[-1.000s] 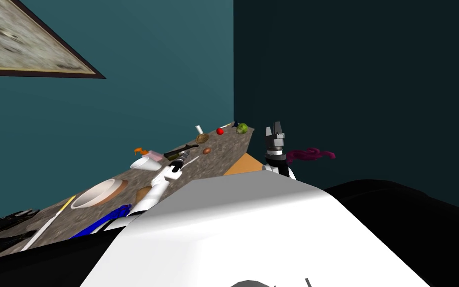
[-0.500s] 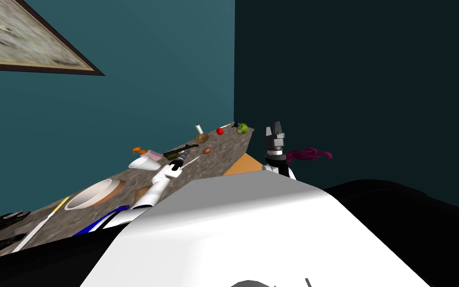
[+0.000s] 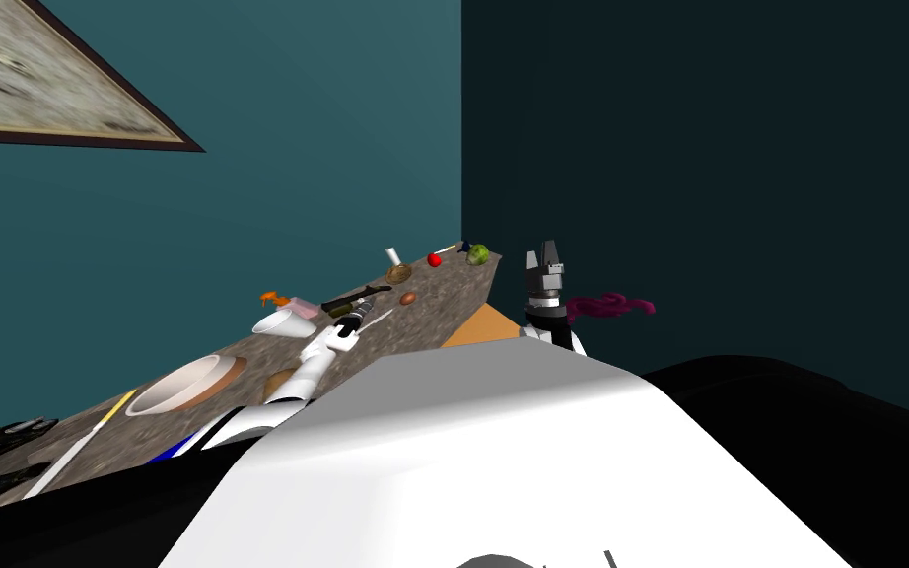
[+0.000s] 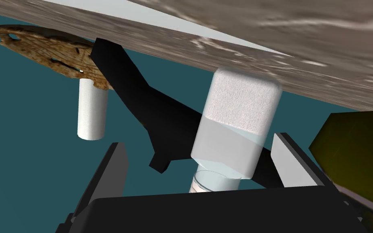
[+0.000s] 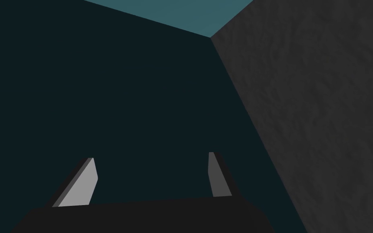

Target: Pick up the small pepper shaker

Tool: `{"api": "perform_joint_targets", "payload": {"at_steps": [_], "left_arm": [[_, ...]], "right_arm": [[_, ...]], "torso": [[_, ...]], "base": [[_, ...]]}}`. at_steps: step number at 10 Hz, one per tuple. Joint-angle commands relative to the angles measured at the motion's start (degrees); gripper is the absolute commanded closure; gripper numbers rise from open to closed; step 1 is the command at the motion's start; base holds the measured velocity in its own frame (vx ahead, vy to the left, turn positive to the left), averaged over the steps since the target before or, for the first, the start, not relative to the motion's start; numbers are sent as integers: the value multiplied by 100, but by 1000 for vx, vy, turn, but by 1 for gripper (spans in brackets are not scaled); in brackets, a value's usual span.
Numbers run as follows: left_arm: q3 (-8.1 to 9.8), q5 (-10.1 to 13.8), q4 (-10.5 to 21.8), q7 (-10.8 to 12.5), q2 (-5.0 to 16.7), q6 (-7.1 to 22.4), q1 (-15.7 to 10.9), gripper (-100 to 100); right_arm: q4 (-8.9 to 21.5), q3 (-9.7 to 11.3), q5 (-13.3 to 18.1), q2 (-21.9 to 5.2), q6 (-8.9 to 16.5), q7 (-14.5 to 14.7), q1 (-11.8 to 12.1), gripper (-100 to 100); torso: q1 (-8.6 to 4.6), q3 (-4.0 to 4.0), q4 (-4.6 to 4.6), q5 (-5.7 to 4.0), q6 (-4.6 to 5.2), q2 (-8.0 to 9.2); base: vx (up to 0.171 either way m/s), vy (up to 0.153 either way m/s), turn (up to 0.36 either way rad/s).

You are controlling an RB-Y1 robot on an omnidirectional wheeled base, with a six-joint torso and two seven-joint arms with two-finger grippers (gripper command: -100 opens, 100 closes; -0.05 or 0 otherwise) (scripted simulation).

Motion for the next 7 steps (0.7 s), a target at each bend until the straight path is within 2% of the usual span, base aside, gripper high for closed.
{"api": "perform_joint_targets", "payload": {"at_steps": [1, 3, 4, 5, 6, 7], "left_arm": [[-89, 156, 286, -104, 53, -253, -230, -100], [-89, 156, 521, -104, 53, -253, -230, -100], [-177, 305, 773, -205, 100, -502, -468, -100], [-177, 305, 983, -205, 100, -502, -468, -100], [-265, 454, 1118, -307, 148, -751, -706, -100], [-265, 454, 1259, -307, 148, -751, -706, -100]], "right_arm": [[0, 0, 0, 0, 0, 0, 0, 0], [0, 0, 0, 0, 0, 0, 0, 0], [0, 0, 0, 0, 0, 0, 0, 0], [0, 0, 0, 0, 0, 0, 0, 0], [0, 0, 0, 0, 0, 0, 0, 0], [0, 0, 0, 0, 0, 0, 0, 0]], "torso": [[0, 0, 0, 0, 0, 0], [-6, -1, -1, 0, 2, -1], [-1, -1, -1, 1, 2, -2], [-6, -1, 0, 0, 4, -2], [-6, -1, -1, -1, 2, -1], [-9, -1, 0, -1, 5, -3]], "base": [[-3, -27, -6], [0, -24, -2], [-4, -31, -11], [-3, -33, -8], [-3, -37, 0], [-5, -34, -5]]}}
